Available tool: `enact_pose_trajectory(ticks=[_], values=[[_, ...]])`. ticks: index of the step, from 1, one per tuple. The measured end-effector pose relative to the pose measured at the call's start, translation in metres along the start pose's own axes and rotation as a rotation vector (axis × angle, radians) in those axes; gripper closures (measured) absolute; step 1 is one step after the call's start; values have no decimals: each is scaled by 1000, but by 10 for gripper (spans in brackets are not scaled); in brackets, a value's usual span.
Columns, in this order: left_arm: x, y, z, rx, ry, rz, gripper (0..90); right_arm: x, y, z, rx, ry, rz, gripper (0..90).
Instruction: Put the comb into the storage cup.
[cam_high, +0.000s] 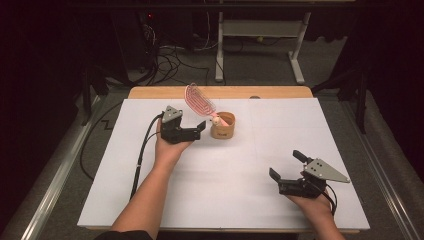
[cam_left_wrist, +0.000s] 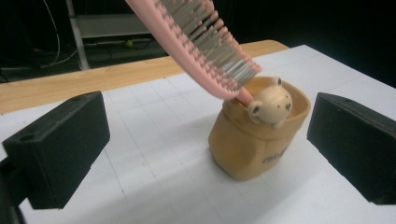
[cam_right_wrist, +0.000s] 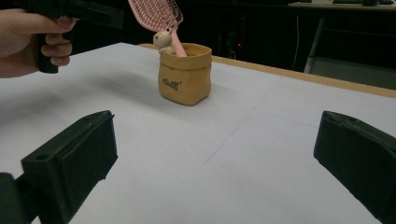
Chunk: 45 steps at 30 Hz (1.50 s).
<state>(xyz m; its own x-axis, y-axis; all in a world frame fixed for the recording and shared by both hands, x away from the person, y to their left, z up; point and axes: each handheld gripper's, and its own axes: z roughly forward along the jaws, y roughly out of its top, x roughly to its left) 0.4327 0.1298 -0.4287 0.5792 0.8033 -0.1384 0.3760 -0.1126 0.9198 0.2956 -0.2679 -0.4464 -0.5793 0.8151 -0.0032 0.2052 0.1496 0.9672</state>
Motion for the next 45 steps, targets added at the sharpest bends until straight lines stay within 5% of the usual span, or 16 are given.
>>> enact_pose_trajectory(ticks=[15,24,33,45], values=[[-9,-33,-33,39,-26,71,0,0,-1,-1,0,-4,5,0],[-11,-49,-62,36,-70,67,0,0,-2,-1,7,-10,8,0],[-10,-60,-106,2,-73,88,0,-2,-4,-3,13,-20,8,0],[9,-88,-167,-73,-61,88,0,-2,-7,-7,18,-47,23,0]])
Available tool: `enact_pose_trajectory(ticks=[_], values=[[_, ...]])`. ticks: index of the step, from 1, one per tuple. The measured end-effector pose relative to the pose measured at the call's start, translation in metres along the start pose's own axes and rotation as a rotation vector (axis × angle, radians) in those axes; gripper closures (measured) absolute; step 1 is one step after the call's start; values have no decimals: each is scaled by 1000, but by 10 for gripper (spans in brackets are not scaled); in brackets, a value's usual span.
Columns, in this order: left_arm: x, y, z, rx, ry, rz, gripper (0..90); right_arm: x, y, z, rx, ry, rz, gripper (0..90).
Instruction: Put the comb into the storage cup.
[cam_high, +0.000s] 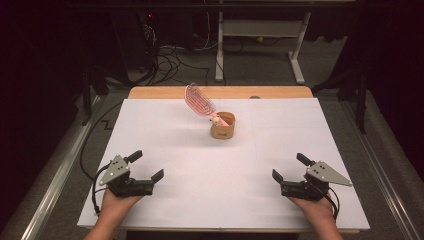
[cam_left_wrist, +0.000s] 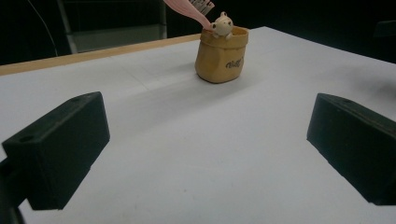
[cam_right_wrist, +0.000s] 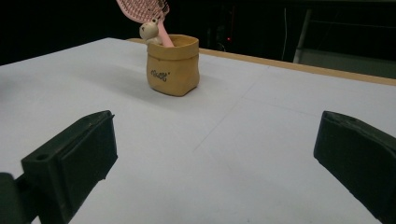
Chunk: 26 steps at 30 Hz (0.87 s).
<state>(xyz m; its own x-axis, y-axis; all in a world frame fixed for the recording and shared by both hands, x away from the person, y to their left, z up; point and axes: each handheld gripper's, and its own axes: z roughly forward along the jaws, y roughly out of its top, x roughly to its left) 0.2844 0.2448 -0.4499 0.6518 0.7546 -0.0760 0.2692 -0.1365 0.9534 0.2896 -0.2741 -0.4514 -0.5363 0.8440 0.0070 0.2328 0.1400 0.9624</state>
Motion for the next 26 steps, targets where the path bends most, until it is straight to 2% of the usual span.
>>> enact_pose_trajectory(ticks=[5,8,10,11,14,26], values=[[8,0,-7,-38,13,-18,0,3,0,-9,-12,-21,7,0],[12,-4,-3,-18,25,-13,0,5,0,-12,-15,-23,6,0],[13,-6,0,-4,28,-32,0,5,0,-13,-17,-22,6,0],[13,-5,0,-13,24,-37,0,5,0,-13,-17,-21,5,0],[7,-1,0,-35,29,-15,0,4,-1,-14,-23,-14,3,0],[8,-3,0,-29,43,-23,0,2,-1,-16,-32,-13,5,0]])
